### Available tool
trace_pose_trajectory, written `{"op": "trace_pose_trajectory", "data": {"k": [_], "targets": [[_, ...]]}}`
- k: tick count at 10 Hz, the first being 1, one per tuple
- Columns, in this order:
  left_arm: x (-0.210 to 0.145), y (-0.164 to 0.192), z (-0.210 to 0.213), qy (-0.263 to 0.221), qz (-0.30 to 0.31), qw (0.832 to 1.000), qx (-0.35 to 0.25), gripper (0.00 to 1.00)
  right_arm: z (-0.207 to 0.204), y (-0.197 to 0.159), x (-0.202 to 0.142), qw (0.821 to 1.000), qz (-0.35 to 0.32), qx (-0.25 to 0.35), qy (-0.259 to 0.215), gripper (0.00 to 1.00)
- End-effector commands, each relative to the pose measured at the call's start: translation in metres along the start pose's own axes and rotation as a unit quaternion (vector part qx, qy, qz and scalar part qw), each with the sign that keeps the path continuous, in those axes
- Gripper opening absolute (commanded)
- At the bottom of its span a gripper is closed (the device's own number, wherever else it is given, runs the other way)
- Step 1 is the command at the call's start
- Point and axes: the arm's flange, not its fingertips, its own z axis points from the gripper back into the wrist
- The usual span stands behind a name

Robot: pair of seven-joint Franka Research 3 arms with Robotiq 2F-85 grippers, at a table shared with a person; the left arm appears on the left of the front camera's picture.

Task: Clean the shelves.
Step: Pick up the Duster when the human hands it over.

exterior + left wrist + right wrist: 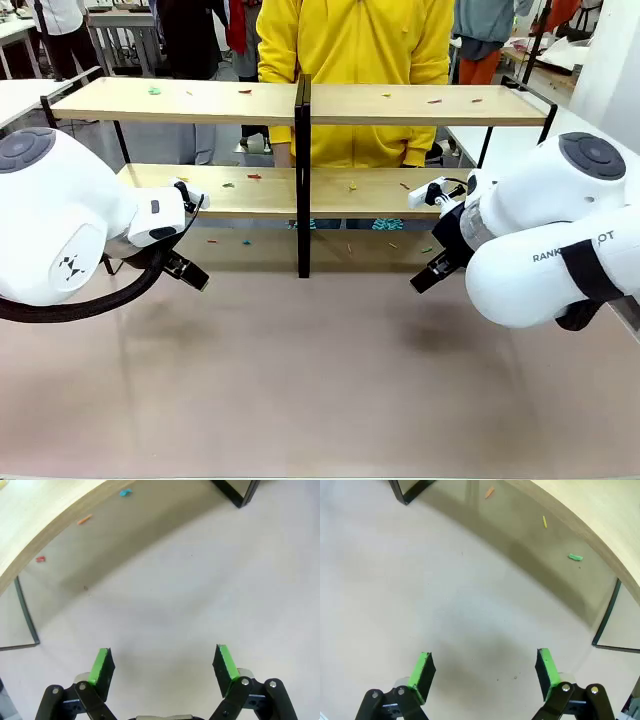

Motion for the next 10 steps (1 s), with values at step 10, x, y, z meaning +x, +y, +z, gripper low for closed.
{"op": "trace_pose_trajectory", "data": {"k": [10], "targets": [[0.0000, 0.0000, 0.0001, 0.000, 0.000, 1.000, 0.000, 1.00, 0.0000, 0.0000, 0.0000, 1.000, 0.000, 0.000, 0.000, 1.00]]}}
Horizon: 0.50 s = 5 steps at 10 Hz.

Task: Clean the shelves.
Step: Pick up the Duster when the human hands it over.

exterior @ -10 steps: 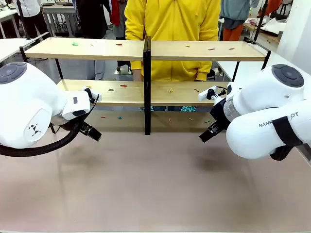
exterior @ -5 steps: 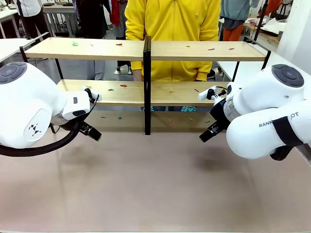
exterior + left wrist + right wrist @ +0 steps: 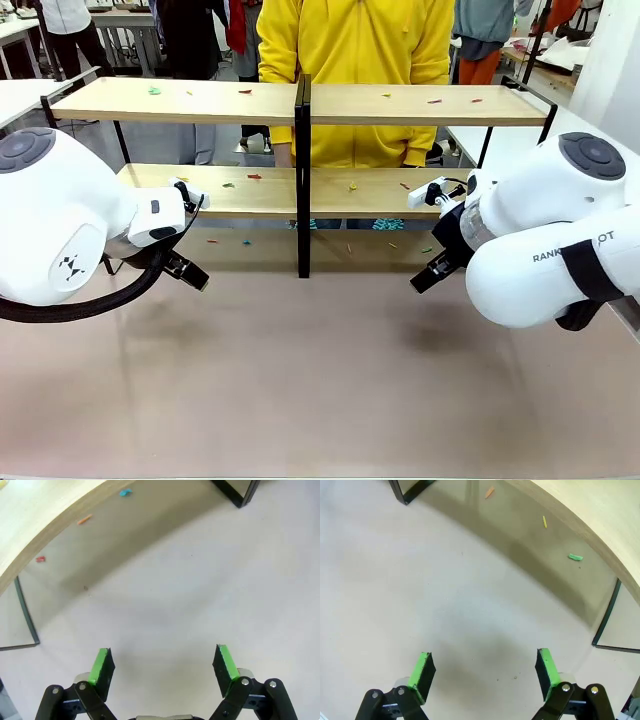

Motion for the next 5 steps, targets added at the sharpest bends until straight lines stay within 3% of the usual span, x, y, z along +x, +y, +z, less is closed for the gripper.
{"op": "trace_pose_trajectory", "data": {"k": [1, 3, 5], "targets": [[0.000, 0.000, 0.000, 0.000, 0.000, 1.000, 0.000, 1.00, 0.000, 0.000, 0.000, 1.000, 0.000, 0.000, 0.000, 1.00], [0.000, 0.000, 0.000, 0.000, 0.000, 1.000, 0.000, 1.00, 0.000, 0.000, 0.000, 1.000, 0.000, 0.000, 0.000, 1.00], [-0.007, -0.004, 0.054, 0.006, -0.092, 0.992, -0.090, 1.00, 0.055, -0.006, -0.005, 0.999, 0.032, 0.028, 0.008, 1.00]]}}
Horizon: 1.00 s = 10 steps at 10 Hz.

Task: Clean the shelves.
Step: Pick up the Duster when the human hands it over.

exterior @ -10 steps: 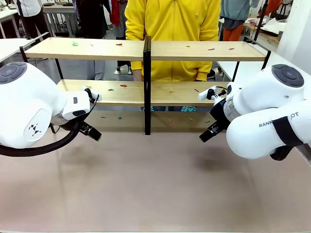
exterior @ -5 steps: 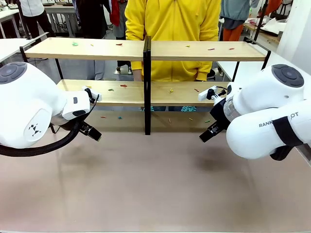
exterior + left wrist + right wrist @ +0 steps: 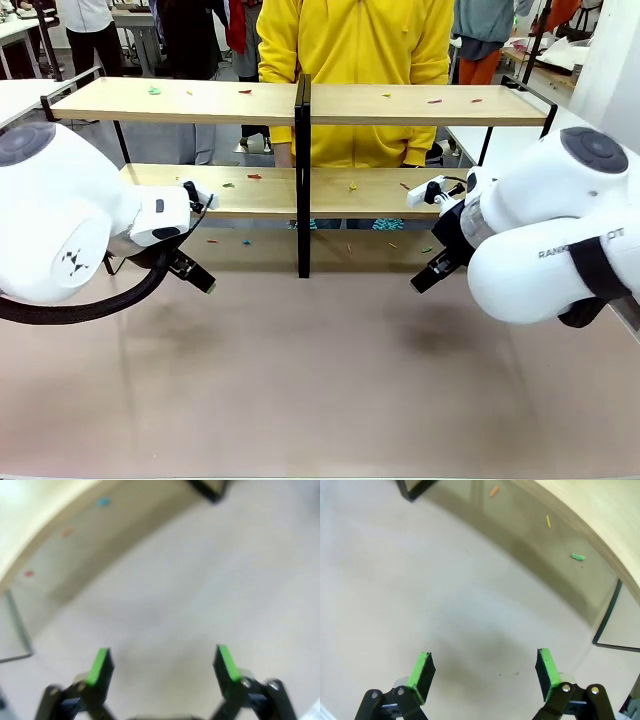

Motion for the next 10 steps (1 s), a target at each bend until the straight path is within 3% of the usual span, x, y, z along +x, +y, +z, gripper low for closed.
{"op": "trace_pose_trajectory", "data": {"k": [1, 2, 4, 6, 10], "targets": [[-0.032, 0.010, 0.095, -0.014, -0.092, 0.991, -0.096, 1.00, 0.089, -0.021, -0.024, 0.999, 0.027, 0.030, -0.003, 1.00], [-0.055, 0.014, 0.159, -0.067, -0.124, 0.986, -0.093, 1.00, 0.149, -0.036, -0.042, 0.999, 0.031, 0.019, -0.035, 1.00], [-0.085, 0.018, 0.238, -0.189, -0.123, 0.973, -0.053, 1.00, 0.224, -0.040, -0.065, 0.993, 0.047, -0.022, -0.110, 1.00], [-0.095, 0.033, 0.262, -0.265, -0.067, 0.961, -0.034, 1.00, 0.256, -0.042, -0.075, 0.984, 0.049, -0.060, -0.160, 1.00], [-0.104, 0.050, 0.268, -0.322, 0.007, 0.946, -0.023, 1.00, 0.276, -0.048, -0.075, 0.974, 0.044, -0.050, -0.217, 1.00]]}}
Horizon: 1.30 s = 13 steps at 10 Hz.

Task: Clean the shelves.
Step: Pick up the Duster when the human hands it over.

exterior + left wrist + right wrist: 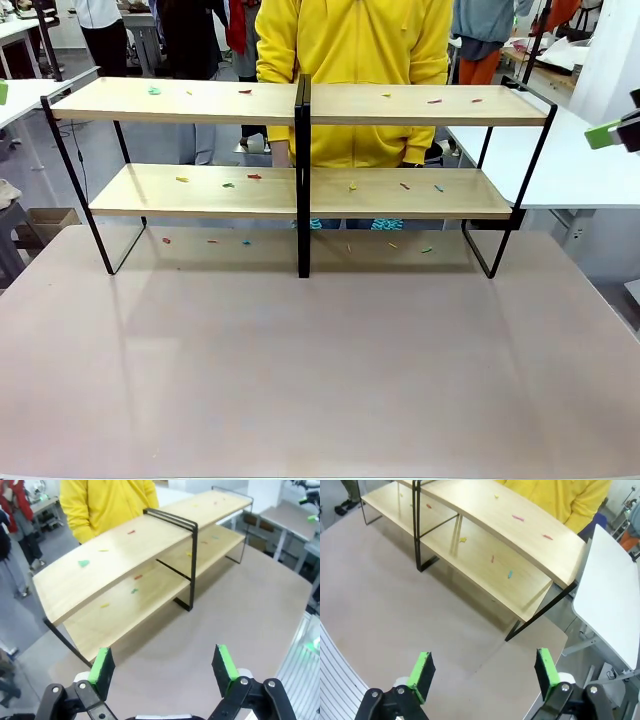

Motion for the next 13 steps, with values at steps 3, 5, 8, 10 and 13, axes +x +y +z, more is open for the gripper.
{"op": "trace_pose_trajectory", "data": {"k": [3, 5, 8, 10, 13], "targets": [[-0.053, -0.046, -0.042, -0.042, 0.051, 0.997, 0.043, 1.00, -0.018, 0.015, -0.034, 0.999, 0.017, 0.008, -0.034, 1.00], [-0.054, -0.044, -0.050, -0.015, 0.046, 0.998, 0.031, 1.00, -0.020, 0.014, -0.034, 0.999, 0.015, 0.008, -0.033, 1.00], [-0.056, -0.049, -0.057, 0.027, 0.008, 0.999, 0.027, 1.00, -0.020, 0.011, -0.036, 0.999, 0.008, 0.005, -0.035, 1.00], [-0.060, -0.045, -0.054, 0.035, 0.013, 0.999, 0.024, 1.00, -0.022, 0.009, -0.037, 0.999, 0.006, 0.007, -0.031, 1.00], [0.007, -0.007, -0.054, 0.038, 0.017, 0.999, 0.019, 1.00, -0.021, 0.005, -0.041, 0.999, 0.005, 0.010, -0.030, 1.00]]}}
